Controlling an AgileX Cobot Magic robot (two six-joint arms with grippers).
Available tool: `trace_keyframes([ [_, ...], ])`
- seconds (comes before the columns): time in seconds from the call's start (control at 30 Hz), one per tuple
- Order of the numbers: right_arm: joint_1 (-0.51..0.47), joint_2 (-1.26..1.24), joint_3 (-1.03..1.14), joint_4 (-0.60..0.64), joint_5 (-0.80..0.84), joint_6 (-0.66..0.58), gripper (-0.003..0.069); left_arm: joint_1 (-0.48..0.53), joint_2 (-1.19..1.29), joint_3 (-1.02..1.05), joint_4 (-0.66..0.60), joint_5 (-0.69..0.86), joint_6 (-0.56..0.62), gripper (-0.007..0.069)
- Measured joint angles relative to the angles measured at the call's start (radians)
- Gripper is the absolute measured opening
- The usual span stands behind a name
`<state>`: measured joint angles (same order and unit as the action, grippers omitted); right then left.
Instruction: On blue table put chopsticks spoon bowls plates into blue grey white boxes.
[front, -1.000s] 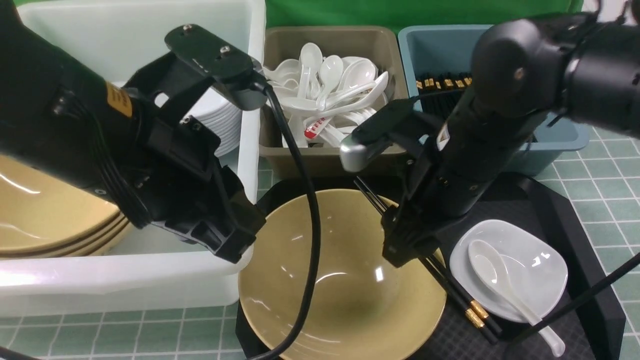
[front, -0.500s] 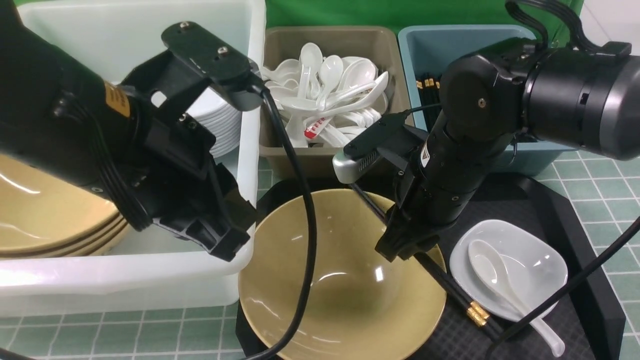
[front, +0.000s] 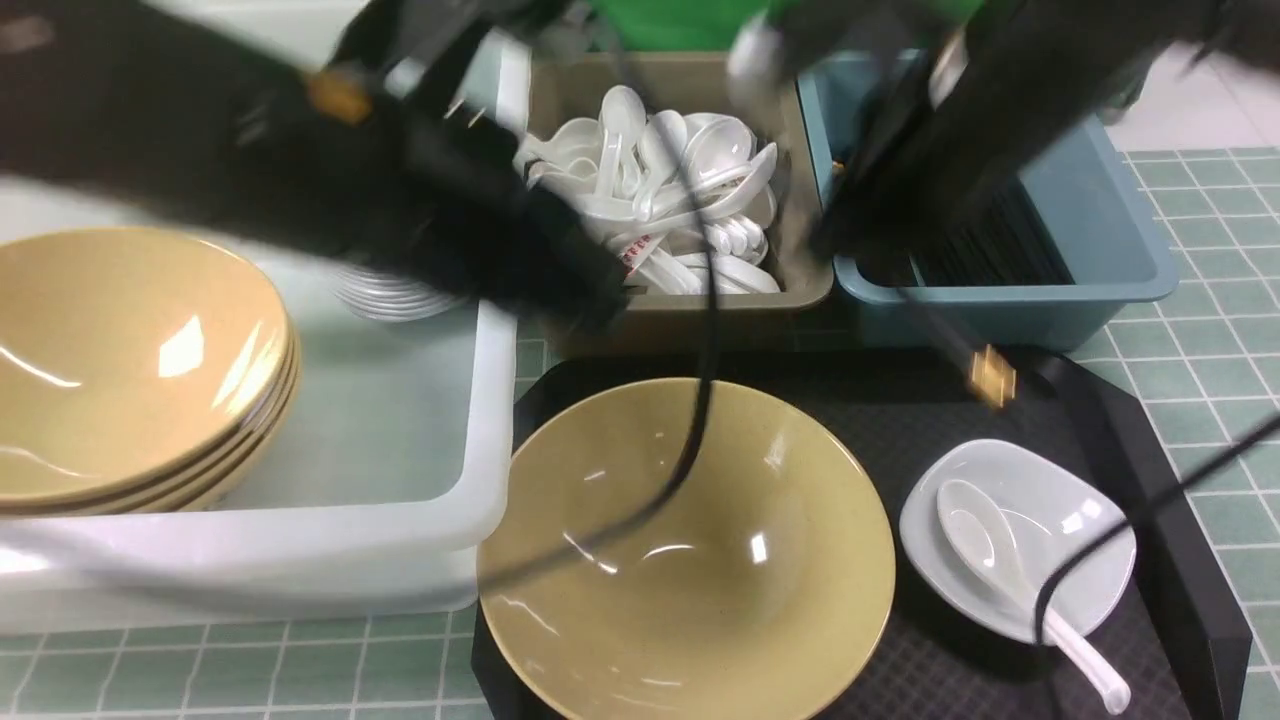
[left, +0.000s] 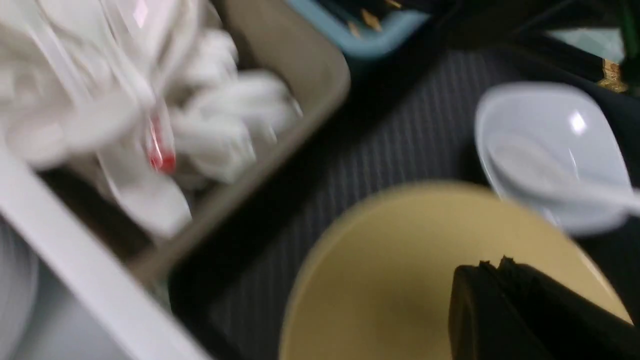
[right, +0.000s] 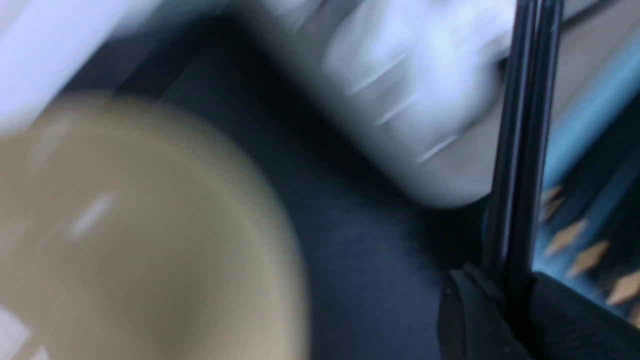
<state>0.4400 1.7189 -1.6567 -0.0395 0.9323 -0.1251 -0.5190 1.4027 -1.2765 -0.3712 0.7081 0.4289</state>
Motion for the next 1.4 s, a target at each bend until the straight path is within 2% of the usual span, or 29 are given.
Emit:
trace_keyframes([
  [0.1,-0.072,0.027,-0.039,-0.006,-0.092,0.052,0.0149,0.000,0.095,-0.108,-0.012,-0.051,0.023,-0.0014],
  [0.2,-0.172,0.112,-0.095,-0.010,-0.236,0.161,0.0149,0.000,0.221,-0.255,-0.022,-0.122,0.060,-0.0014],
  [0.37,-0.244,0.262,-0.153,-0.010,-0.342,0.263,0.0149,0.000,0.327,-0.386,-0.023,-0.200,0.101,-0.0014],
  [0.53,-0.268,0.390,-0.206,-0.010,-0.361,0.286,0.0152,0.000,0.364,-0.403,-0.023,-0.209,0.113,-0.0014],
  [0.63,-0.269,0.443,-0.241,-0.010,-0.318,0.275,0.0193,0.000,0.369,-0.403,-0.021,-0.168,0.117,-0.0014],
  [0.7,-0.269,0.459,-0.266,-0.010,-0.228,0.266,0.0258,0.000,0.358,-0.403,0.003,-0.100,0.117,-0.0014],
  [0.73,-0.269,0.462,-0.295,-0.010,-0.152,0.250,0.0318,0.000,0.351,-0.403,0.012,-0.079,0.117,-0.0014],
  [0.87,-0.269,0.430,-0.384,-0.008,0.190,0.086,0.0463,0.000,0.245,-0.403,0.044,0.102,0.117,-0.0014],
  [0.97,-0.264,0.385,-0.382,0.000,0.268,0.027,0.0496,0.000,0.196,-0.403,0.045,0.175,0.117,-0.0014],
  [1.0,-0.258,0.330,-0.345,0.012,0.286,-0.003,0.0507,-0.001,0.135,-0.399,0.036,0.264,0.122,-0.0014],
  [1.07,-0.240,0.223,-0.256,0.039,0.293,-0.015,0.0511,-0.012,0.084,-0.362,0.021,0.321,0.134,-0.0014],
  [1.17,-0.220,0.131,-0.152,0.039,0.293,-0.023,0.0512,-0.037,0.054,-0.310,0.019,0.333,0.156,-0.0014],
  [1.27,-0.167,-0.032,0.103,0.046,0.295,-0.036,0.0514,-0.105,0.035,-0.196,0.019,0.278,0.181,-0.0014],
  [1.33,-0.142,-0.084,0.192,0.046,0.294,-0.038,0.0515,-0.135,0.038,-0.157,0.018,0.236,0.189,-0.0014],
  [1.4,-0.100,-0.148,0.362,0.050,0.249,-0.031,0.0515,-0.194,0.051,-0.090,0.015,0.142,0.196,-0.0014],
])
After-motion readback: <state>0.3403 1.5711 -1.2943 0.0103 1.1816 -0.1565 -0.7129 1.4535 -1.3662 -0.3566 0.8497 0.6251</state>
